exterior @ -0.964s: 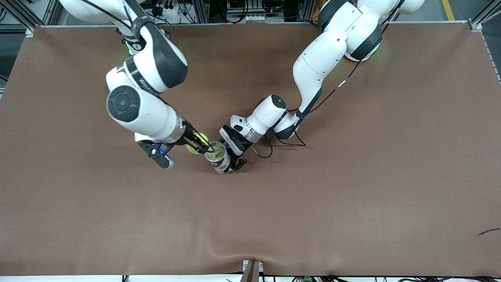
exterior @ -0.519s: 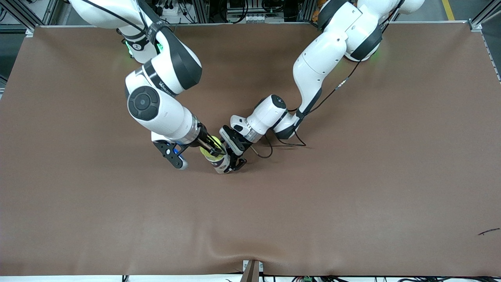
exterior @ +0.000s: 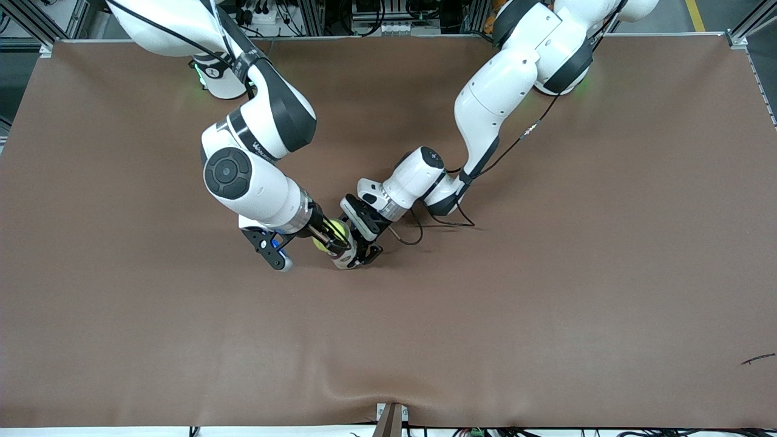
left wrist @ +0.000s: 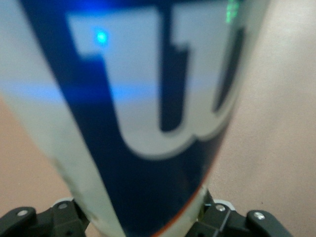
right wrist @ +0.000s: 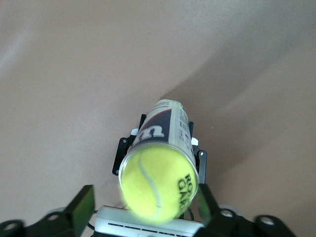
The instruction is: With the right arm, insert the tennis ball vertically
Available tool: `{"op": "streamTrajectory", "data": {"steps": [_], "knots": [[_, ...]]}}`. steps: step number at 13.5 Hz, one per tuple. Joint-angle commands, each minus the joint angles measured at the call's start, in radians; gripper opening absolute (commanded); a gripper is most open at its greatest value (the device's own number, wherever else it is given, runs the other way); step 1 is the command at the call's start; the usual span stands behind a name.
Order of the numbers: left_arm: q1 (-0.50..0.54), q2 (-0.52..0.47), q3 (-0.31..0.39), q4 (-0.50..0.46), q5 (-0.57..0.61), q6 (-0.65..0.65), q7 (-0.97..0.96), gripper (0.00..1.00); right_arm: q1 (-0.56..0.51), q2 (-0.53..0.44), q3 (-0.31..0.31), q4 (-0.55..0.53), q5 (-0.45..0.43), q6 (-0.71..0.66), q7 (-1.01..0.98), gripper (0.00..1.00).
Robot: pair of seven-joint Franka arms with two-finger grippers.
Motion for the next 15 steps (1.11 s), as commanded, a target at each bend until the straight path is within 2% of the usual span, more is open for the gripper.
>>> {"op": "streamTrajectory", "data": {"steps": [1, 5, 10, 13, 15], "knots": [[-0.011, 0.007, 0.013, 0.01, 0.001, 0.006, -0.013, 0.81, 0.001, -0.003, 0.0, 0.012, -0.003, -0.005, 0.017, 1.0], [-0.011, 0.007, 0.013, 0.01, 0.001, 0.005, -0.013, 0.81, -0.022, -0.005, -0.001, 0.012, -0.008, -0.008, -0.011, 1.0], [-0.011, 0.007, 0.013, 0.01, 0.001, 0.005, -0.013, 0.81, -0.144, -0.029, -0.001, -0.065, -0.041, -0.04, -0.355, 1.0], [-0.011, 0.007, 0.014, 0.01, 0.002, 0.006, -0.011, 0.82, -0.215, -0.09, -0.001, -0.1, -0.043, -0.118, -0.517, 1.0], [-0.011, 0.007, 0.014, 0.01, 0.002, 0.006, -0.011, 0.82, -0.252, -0.168, -0.001, -0.158, -0.041, -0.155, -0.59, 1.0]]}}
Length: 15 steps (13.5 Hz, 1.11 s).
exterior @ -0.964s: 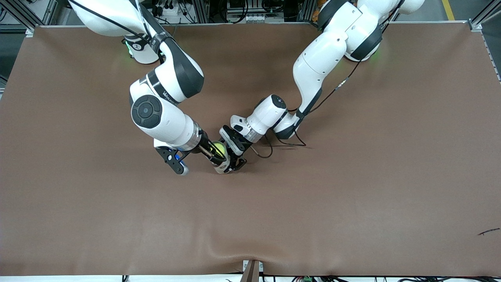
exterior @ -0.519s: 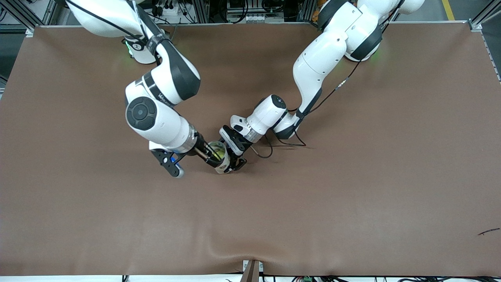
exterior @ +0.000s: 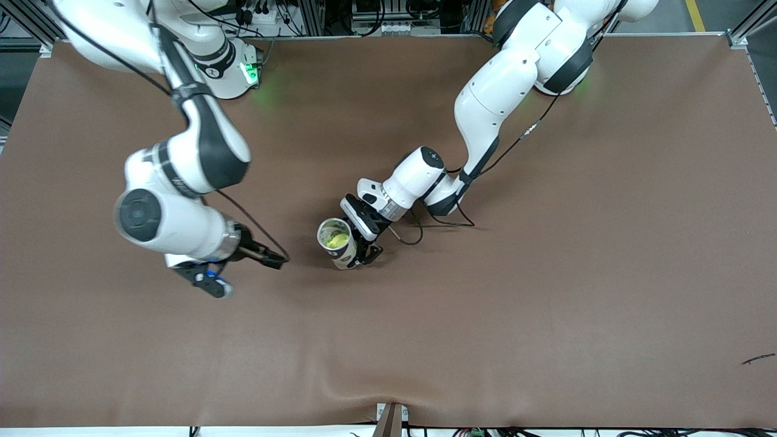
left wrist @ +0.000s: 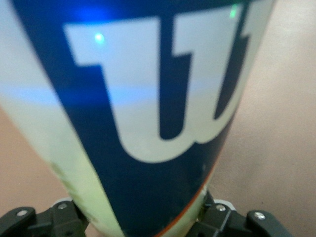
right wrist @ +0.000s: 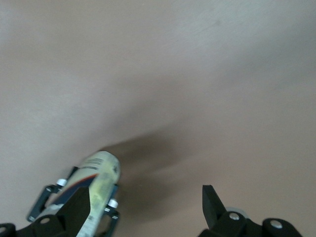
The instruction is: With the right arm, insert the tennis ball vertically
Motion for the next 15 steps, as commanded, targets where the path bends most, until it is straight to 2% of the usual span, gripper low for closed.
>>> {"op": "streamTrajectory", "data": {"steps": [1, 3, 4, 5, 7, 9, 13, 15], "knots": [[-0.011, 0.007, 0.014, 0.009, 0.002, 0.005, -0.011, 0.82, -0.051, -0.18, 0.016, -0.149, -0.007, -0.036, -0.118, 1.0], [-0.011, 0.007, 0.014, 0.009, 0.002, 0.005, -0.011, 0.82, -0.102, -0.289, 0.014, -0.236, -0.009, -0.055, -0.249, 1.0], [-0.011, 0.007, 0.013, 0.009, 0.002, 0.005, -0.011, 0.82, -0.131, -0.32, 0.011, -0.247, -0.011, -0.084, -0.308, 1.0], [-0.011, 0.007, 0.014, 0.009, 0.002, 0.006, -0.011, 0.82, -0.134, -0.332, -0.025, -0.244, -0.015, -0.113, -0.381, 1.0], [-0.011, 0.007, 0.014, 0.009, 0.002, 0.005, -0.011, 0.82, -0.11, -0.351, -0.148, -0.232, -0.02, -0.147, -0.538, 1.0], [-0.011, 0.007, 0.014, 0.009, 0.004, 0.005, -0.011, 0.83, -0.126, -0.381, -0.215, -0.232, -0.021, -0.18, -0.674, 1.0], [-0.011, 0.007, 0.014, 0.009, 0.002, 0.005, -0.011, 0.83, -0.22, -0.479, -0.223, -0.221, -0.02, -0.243, -0.802, 1.0], [-0.012, 0.007, 0.014, 0.009, 0.002, 0.005, -0.011, 0.83, -0.219, -0.524, -0.23, -0.217, -0.021, -0.304, -0.805, 1.0]]}}
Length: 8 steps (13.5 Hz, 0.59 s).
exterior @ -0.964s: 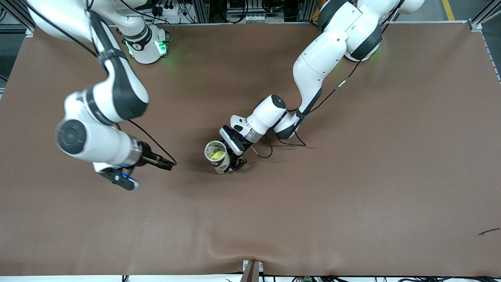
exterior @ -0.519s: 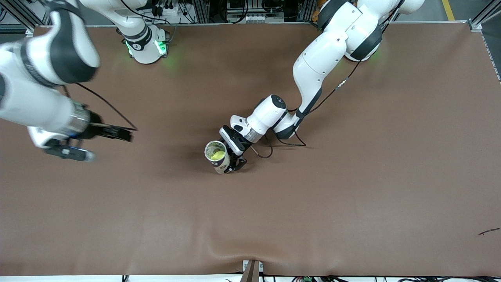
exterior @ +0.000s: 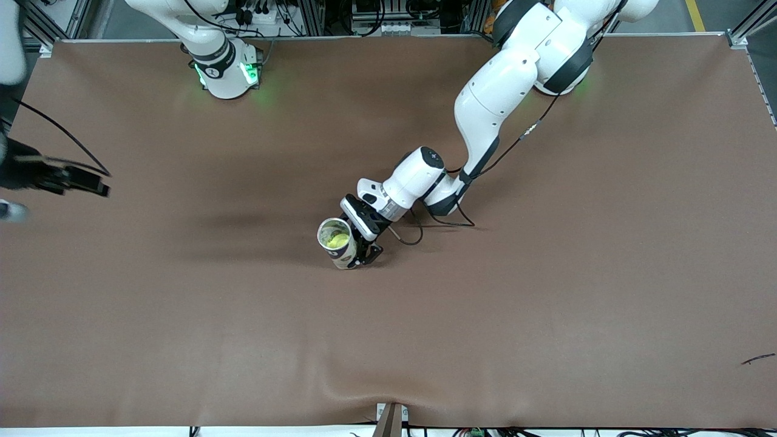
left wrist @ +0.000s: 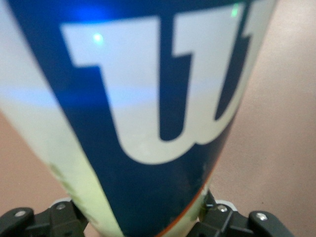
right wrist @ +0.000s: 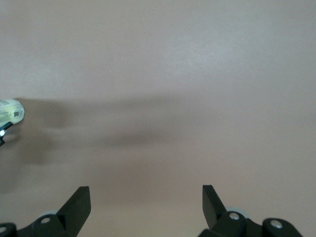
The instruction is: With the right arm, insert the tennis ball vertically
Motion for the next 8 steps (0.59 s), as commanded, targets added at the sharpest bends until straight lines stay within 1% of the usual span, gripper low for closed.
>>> {"op": "streamTrajectory", "data": {"steps": [1, 3, 6, 8], "knots": [[-0.016, 0.007, 0.014, 0.009, 0.002, 0.005, -0.011, 0.85, -0.003, -0.094, 0.011, -0.025, -0.007, -0.061, -0.012, 1.0], [-0.02, 0.007, 0.014, 0.008, 0.005, 0.005, -0.005, 1.0, 0.023, -0.113, 0.0, -0.023, -0.013, -0.075, -0.012, 1.0], [-0.02, 0.002, 0.014, 0.009, 0.001, 0.005, -0.009, 1.0, 0.068, -0.113, -0.041, 0.015, -0.048, -0.111, -0.014, 1.0], [-0.018, -0.001, 0.014, 0.005, -0.001, 0.005, -0.009, 1.0, 0.068, -0.113, -0.041, 0.043, -0.052, -0.136, -0.014, 1.0]]}}
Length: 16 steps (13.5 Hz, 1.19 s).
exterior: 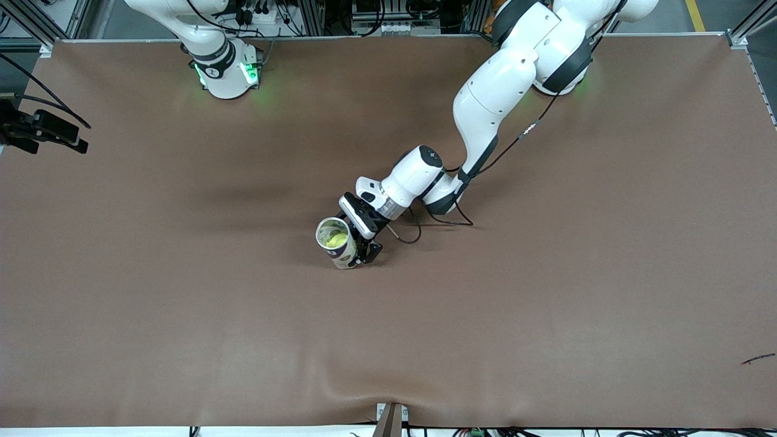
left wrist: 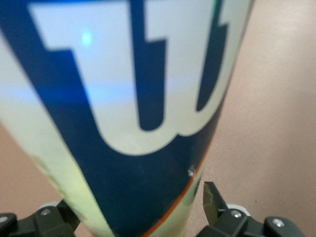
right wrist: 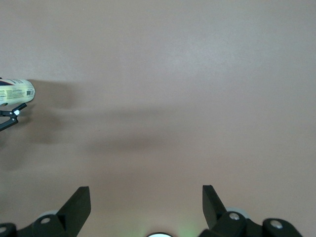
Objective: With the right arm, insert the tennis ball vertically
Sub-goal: 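Lower the upright can onto the table with the left gripper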
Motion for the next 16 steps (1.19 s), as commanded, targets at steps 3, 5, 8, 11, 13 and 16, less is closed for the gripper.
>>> {"op": "streamTrajectory", "data": {"steps": [3, 5, 8, 11, 13, 16], "knots": [[-0.007, -0.001, 0.013, -0.011, -0.002, 0.005, -0.012, 1.0, 0.013, -0.006, -0.014, 0.06, -0.023, -0.032, -0.043, 1.0], [-0.004, -0.004, 0.013, -0.031, -0.003, 0.005, -0.012, 1.0, 0.009, 0.002, -0.015, 0.074, -0.025, -0.034, -0.063, 1.0], [-0.003, -0.007, 0.013, -0.063, -0.003, 0.005, -0.012, 1.0, 0.01, 0.003, -0.015, 0.075, -0.042, -0.031, -0.152, 1.0], [0.003, -0.024, 0.013, -0.118, -0.003, 0.005, -0.012, 1.0, 0.01, 0.005, -0.014, 0.075, -0.045, -0.031, -0.15, 1.0], [0.009, -0.045, 0.013, -0.173, -0.003, 0.005, -0.012, 1.0, 0.004, 0.011, -0.015, 0.075, -0.042, -0.029, -0.146, 1.0], [0.049, -0.12, 0.012, -0.293, -0.003, 0.005, -0.012, 1.0, 0.006, 0.029, -0.015, 0.077, -0.043, -0.025, -0.155, 1.0]]}}
